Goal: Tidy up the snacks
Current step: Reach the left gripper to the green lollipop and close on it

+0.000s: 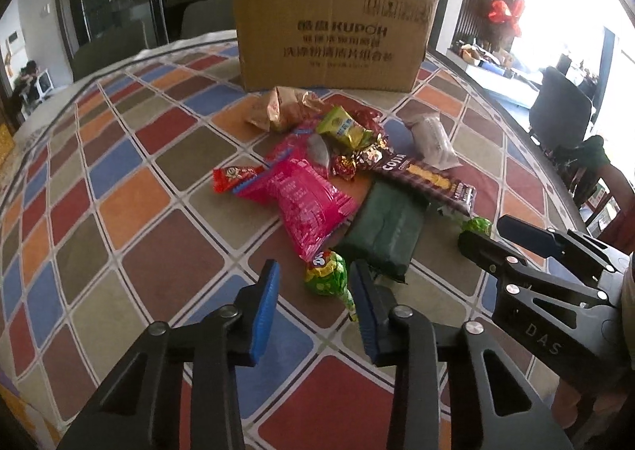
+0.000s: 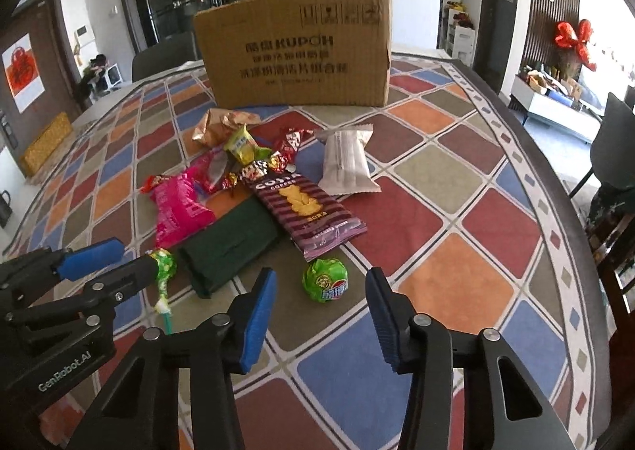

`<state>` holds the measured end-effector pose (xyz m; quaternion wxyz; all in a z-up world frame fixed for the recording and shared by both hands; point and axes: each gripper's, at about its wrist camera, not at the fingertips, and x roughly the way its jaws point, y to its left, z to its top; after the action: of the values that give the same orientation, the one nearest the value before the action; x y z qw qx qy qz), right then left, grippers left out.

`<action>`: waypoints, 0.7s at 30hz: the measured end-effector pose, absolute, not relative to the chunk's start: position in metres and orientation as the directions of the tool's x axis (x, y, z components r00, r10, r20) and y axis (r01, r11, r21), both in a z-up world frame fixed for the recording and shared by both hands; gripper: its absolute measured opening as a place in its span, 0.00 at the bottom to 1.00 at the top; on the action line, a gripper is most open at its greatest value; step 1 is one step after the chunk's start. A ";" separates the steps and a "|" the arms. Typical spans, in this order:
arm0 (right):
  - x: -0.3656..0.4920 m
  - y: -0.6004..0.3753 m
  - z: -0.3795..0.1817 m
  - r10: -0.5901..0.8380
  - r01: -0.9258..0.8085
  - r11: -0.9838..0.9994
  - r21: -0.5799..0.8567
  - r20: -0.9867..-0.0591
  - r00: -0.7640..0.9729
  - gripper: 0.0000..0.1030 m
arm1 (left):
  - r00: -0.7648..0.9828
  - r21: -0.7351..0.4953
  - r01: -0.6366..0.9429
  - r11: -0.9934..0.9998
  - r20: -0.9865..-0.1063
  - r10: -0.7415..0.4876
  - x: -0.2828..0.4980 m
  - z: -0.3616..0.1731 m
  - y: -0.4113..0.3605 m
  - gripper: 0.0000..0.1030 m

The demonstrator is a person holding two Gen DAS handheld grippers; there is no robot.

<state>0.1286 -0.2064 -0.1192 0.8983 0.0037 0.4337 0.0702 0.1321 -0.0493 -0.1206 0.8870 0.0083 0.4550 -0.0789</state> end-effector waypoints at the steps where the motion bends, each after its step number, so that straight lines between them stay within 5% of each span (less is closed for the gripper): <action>1: 0.130 -0.207 -0.121 0.129 -0.124 0.990 0.066 -0.780 0.612 0.44 | 0.570 -0.058 0.147 0.987 -0.811 -0.132 0.133 -0.122 -0.050 0.33; 8: 0.139 -0.208 -0.129 0.129 -0.125 0.990 0.066 -0.789 0.601 0.41 | 0.534 -0.094 0.145 0.985 -0.830 -0.158 0.143 -0.130 -0.050 0.30; 14: 0.143 -0.208 -0.133 0.149 -0.132 0.987 0.088 -0.804 0.576 0.27 | 0.521 -0.109 0.146 0.983 -0.836 -0.170 0.146 -0.133 -0.049 0.25; 21: 0.132 -0.207 -0.129 0.160 -0.135 0.986 0.100 -0.802 0.575 0.26 | 0.550 -0.108 0.164 0.980 -0.815 -0.182 0.139 -0.123 -0.050 0.25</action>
<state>0.1322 -0.2066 -0.1286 0.8873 0.0140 0.4534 0.0830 0.1386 -0.0504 -0.1228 0.8804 -0.0098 0.4638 -0.0984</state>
